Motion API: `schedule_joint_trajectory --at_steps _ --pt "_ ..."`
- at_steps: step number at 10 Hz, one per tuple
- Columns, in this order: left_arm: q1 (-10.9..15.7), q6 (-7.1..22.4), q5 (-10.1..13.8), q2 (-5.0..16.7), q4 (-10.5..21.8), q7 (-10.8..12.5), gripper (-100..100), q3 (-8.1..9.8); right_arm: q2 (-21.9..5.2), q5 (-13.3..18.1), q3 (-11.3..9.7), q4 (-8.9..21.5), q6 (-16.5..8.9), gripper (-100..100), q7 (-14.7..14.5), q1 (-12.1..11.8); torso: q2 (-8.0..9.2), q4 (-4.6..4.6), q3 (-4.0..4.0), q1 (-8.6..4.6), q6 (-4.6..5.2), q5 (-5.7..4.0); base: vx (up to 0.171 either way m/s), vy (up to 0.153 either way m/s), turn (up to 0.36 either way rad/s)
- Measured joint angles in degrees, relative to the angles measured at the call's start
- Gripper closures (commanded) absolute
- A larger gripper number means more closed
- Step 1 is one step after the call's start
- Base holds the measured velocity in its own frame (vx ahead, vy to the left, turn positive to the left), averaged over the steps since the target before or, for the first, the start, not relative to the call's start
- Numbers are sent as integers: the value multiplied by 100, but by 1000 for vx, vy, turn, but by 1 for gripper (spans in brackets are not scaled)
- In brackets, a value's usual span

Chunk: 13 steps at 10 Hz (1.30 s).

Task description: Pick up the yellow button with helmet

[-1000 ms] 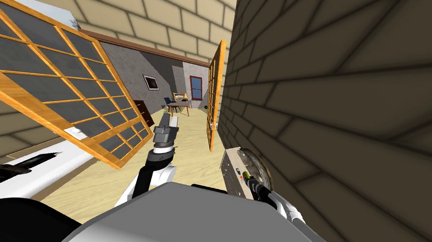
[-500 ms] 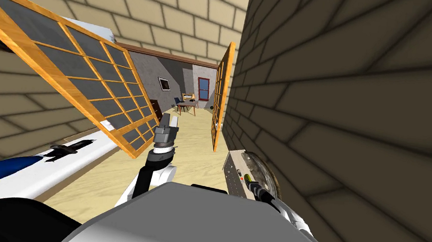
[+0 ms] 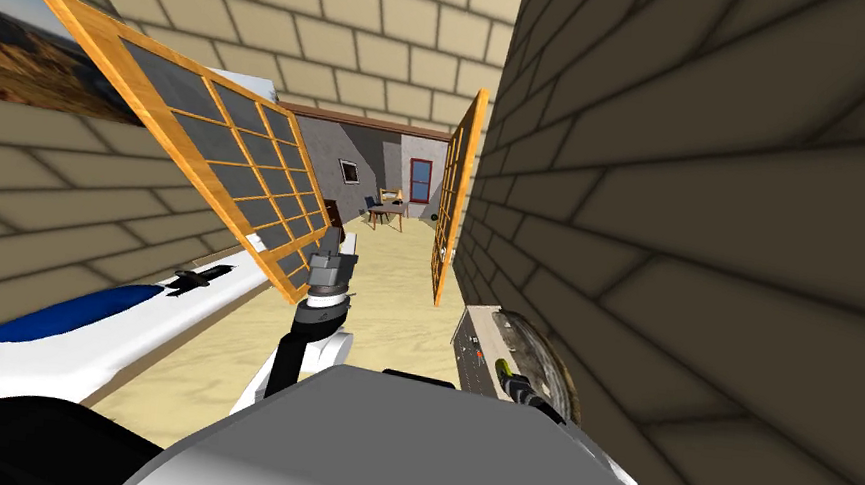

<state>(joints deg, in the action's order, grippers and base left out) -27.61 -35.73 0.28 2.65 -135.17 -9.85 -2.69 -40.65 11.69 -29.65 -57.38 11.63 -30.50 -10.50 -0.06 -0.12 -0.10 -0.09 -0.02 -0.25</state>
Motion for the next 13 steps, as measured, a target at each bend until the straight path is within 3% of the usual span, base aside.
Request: schedule_joint_trajectory --at_steps 10,12,13 --pt "0 0 0 0 0 0 0 0 118 -427 1531 -898 -156 100 -534 -1740 4 2 3 7 8 12 -27 2 236" --pt "0 0 0 0 0 0 0 0 186 -502 1852 -944 -106 100 -669 -2065 3 2 2 10 9 17 -17 1 99" --pt "-1 0 0 0 0 0 0 1 183 -506 1870 -944 -106 0 -674 -2084 -3 2 -1 11 6 14 0 0 0"
